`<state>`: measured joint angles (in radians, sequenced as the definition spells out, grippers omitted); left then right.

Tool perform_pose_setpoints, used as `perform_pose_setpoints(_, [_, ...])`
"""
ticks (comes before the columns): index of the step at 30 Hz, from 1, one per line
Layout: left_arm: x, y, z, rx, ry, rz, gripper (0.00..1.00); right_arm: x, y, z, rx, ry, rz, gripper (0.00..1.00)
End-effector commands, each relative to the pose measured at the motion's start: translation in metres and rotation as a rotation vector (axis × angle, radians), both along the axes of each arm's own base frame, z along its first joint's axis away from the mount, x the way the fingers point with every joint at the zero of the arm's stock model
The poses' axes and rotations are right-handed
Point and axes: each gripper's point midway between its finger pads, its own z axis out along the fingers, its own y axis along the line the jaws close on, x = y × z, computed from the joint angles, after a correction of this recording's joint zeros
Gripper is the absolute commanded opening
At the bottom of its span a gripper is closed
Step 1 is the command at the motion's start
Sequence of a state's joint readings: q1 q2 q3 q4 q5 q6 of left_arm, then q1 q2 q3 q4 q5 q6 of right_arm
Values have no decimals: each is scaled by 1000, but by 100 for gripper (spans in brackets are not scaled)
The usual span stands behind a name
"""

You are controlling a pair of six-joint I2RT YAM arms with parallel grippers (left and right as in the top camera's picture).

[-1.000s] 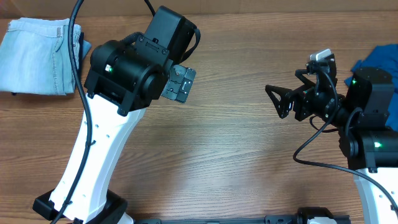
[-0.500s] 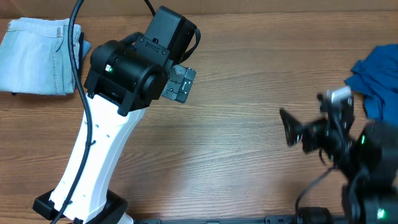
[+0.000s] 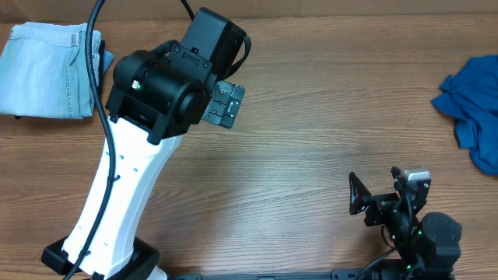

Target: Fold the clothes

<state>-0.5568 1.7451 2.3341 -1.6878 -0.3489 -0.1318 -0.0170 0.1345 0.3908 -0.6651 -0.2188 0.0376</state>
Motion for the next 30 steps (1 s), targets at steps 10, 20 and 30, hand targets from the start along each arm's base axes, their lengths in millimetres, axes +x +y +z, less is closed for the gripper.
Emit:
perform_pose_setpoints(10, [1, 0, -1, 7, -2, 16, 100, 5, -1, -51, 14, 10, -11, 100])
perform_pose_setpoints(20, [1, 0, -1, 7, -2, 16, 100, 8, -3, -62, 7, 16, -20, 100])
perform_pose_setpoints(30, [1, 0, -1, 7, -2, 16, 100, 8, -3, -62, 7, 17, -20, 100])
